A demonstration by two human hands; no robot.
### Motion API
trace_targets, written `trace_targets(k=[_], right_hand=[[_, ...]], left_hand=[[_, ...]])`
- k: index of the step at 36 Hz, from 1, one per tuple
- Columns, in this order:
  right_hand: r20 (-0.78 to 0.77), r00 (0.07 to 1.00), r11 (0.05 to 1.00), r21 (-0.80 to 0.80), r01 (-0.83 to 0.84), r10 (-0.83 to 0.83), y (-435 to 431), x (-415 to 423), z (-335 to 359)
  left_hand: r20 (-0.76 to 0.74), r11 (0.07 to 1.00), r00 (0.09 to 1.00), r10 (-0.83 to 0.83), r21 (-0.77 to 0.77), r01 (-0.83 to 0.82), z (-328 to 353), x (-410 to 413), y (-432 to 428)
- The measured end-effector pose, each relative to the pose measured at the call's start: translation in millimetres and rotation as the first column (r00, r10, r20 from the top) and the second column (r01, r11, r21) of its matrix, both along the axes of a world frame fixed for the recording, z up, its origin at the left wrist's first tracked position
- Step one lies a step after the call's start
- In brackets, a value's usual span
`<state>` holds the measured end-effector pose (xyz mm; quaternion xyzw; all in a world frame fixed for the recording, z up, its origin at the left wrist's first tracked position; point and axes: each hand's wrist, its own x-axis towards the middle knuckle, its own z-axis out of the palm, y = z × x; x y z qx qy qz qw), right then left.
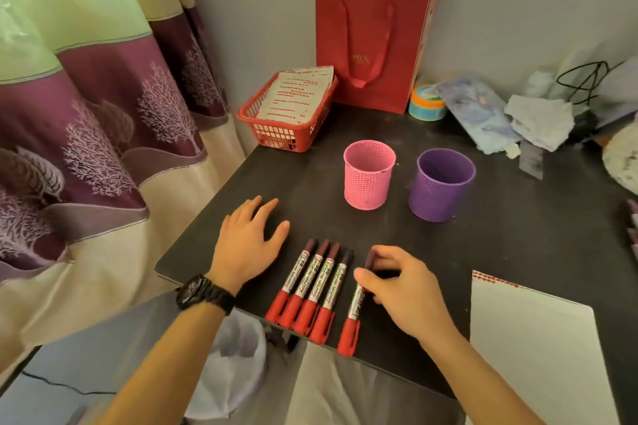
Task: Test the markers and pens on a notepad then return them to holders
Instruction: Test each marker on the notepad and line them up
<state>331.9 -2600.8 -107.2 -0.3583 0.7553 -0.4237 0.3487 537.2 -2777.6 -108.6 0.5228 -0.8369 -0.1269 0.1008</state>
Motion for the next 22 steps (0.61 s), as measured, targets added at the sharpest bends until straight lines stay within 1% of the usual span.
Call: trace_targets(k=[2, 4, 9, 12, 15, 18, 22], right_hand=[[-0.083, 0.996, 0.999, 0.023, -0.026, 0.027, -3, 2, 2], [-0.124, 0.991, 0.998, 0.041, -0.037, 0.042, -5, 3, 3], [-0.097, 0.995, 0.999, 0.049, -0.003, 0.007, -4, 6, 3], [-0.130, 0.991, 1.000, 0.024, -0.004, 0.007, -3, 6, 3], [-0.170, 0.985, 0.999, 0.047, -0.003, 0.011, -3, 4, 3], [-0.165, 0.986, 0.998, 0.069, -0.010, 0.022, -3, 2, 4], [-0.077, 0.997, 0.998, 0.055, 0.030, -0.026, -5, 3, 3]], left_hand=[[0.019, 1.000, 1.000, 0.010, -0.025, -0.010, -13, 0, -2], [0.003, 0.999, 1.000, 0.016, -0.048, -0.016, -19, 1, -3], [-0.048, 0.997, 0.998, 0.030, -0.063, -0.033, -20, 2, -4], [-0.061, 0.997, 0.997, 0.039, -0.071, -0.044, -21, 1, -3], [-0.081, 0.996, 0.996, 0.048, -0.069, -0.054, -22, 2, -2], [-0.088, 0.996, 0.995, 0.047, -0.076, -0.054, -22, 3, -1], [-0.080, 0.996, 0.996, 0.038, -0.073, -0.044, -22, 3, -2]])
